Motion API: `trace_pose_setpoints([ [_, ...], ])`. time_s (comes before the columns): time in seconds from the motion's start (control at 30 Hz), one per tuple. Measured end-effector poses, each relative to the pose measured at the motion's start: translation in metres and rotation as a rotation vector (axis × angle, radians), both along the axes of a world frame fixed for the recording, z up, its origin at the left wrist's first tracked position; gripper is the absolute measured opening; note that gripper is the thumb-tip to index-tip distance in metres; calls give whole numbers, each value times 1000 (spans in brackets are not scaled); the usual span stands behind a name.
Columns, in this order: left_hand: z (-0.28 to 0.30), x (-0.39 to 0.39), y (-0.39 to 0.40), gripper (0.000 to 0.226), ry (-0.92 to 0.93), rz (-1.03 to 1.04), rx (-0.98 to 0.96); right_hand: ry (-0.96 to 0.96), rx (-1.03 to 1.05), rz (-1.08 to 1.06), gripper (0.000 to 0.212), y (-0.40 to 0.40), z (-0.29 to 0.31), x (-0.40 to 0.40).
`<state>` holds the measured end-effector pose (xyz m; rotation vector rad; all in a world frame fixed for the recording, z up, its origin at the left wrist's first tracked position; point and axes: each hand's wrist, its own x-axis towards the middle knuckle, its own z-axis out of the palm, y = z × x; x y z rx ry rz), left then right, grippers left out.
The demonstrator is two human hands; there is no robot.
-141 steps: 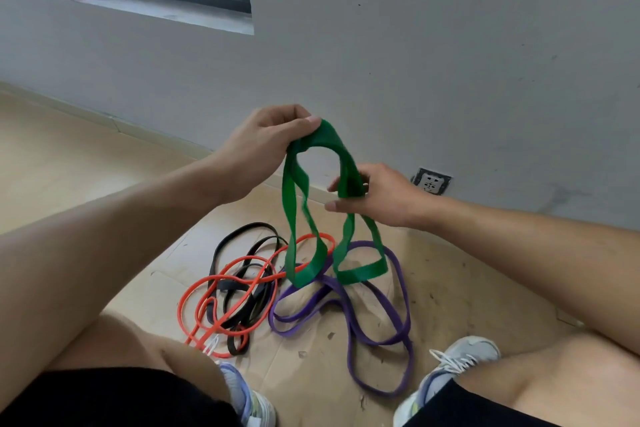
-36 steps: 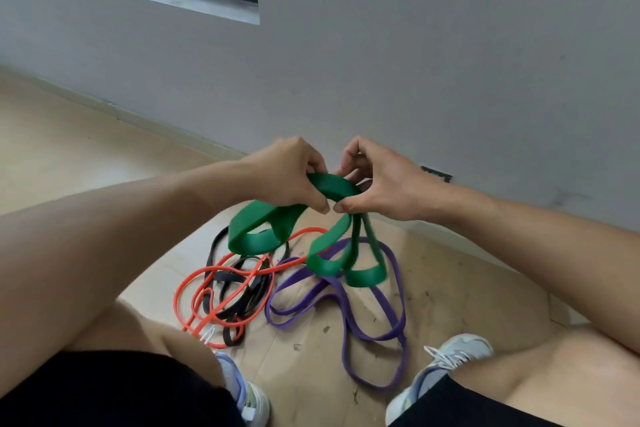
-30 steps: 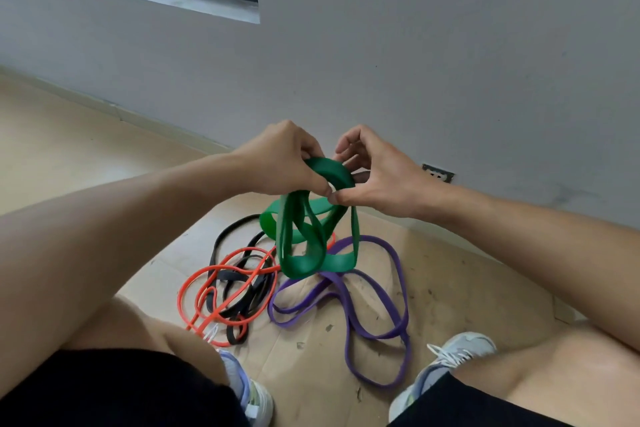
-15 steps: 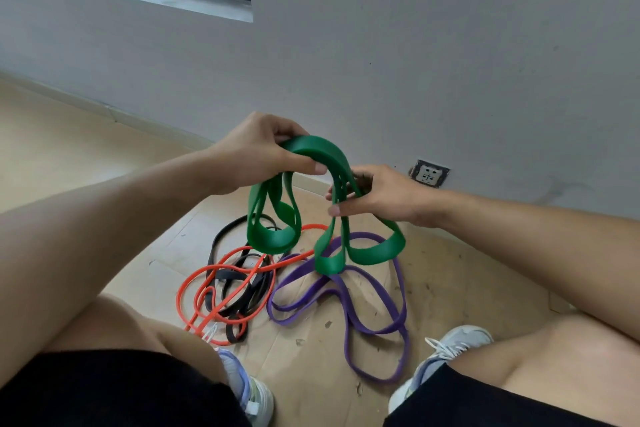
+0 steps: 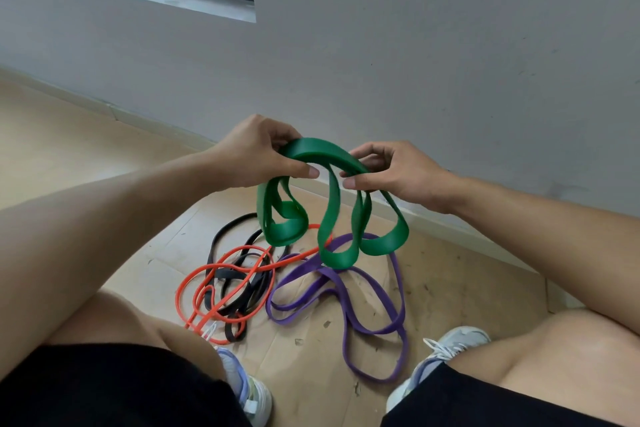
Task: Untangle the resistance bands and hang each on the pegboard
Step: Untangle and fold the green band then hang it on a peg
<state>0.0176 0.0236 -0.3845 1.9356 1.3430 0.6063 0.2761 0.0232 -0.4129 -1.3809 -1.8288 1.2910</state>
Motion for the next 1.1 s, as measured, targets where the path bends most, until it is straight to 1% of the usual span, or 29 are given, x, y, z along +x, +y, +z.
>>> trace_pose_setpoints([
  [0.23,2,1,5,33,61,-7,7,-172,67,19,35,2,3,11],
  [0.43,5,3,8,33,98,-12,5,-219,103,17,35,5,11,17],
  [0.63,4,9,7,35,52,1,13,-263,62,45,39,7,8,20],
  [0.7,3,13,5,36,27,2,18,-249,72,44,48,4,5,14],
  [0.77,2,15,4,37,9,-1,23,-214,125,37,57,1,6,5],
  [0.9,1,16,3,40,17,-48,29,-169,213,39,48,-1,11,-11],
  [1.1,1,16,1,33,-49,-25,62,-91,197,-10,44,-6,8,-18],
])
